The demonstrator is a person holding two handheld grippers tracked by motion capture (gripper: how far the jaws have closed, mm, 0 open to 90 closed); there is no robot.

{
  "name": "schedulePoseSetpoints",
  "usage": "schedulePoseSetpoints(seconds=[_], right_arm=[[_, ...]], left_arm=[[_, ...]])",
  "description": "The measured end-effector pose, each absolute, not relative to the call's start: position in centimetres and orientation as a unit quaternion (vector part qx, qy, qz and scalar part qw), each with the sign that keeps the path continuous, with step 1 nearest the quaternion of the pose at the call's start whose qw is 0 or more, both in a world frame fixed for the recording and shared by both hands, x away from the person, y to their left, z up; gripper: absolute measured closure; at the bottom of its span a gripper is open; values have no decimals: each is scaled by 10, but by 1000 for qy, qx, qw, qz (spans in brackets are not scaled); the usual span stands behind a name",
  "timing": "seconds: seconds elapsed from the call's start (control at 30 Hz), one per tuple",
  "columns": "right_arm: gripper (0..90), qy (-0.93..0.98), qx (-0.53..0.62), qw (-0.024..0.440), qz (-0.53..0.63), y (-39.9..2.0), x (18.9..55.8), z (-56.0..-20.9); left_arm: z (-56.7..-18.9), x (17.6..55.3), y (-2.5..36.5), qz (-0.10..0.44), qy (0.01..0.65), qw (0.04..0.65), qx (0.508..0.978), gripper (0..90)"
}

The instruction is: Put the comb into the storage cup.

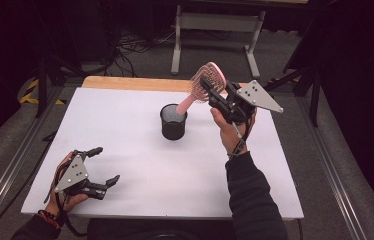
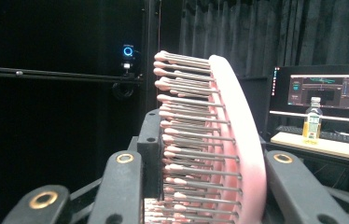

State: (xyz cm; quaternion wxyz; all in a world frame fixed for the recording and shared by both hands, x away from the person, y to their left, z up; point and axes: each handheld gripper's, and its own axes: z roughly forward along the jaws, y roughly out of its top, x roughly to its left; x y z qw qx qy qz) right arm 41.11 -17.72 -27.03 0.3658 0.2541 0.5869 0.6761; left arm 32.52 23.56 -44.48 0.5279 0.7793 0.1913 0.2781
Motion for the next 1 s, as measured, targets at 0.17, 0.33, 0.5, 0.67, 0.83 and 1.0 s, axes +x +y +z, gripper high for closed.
schedulePoseSetpoints(seconds=[0.17,0.33,0.5,0.67,0.83,1.0], right_arm=[[634,590,255,363,675,-172,416,-272],[634,595,260,360,670,-166,422,-276],[634,598,266,357,667,-163,429,-282],[634,600,276,352,663,-160,437,-288],[634,605,286,344,658,-156,443,-298],[634,613,297,335,651,-151,451,-309]], left_arm=[[-445,325,236,277,191,531,778,30],[-445,325,236,276,190,529,780,31],[-445,325,235,275,190,530,780,31],[-444,324,236,280,190,532,776,31],[-444,324,236,279,190,531,777,31],[-444,324,236,280,191,531,777,33]])
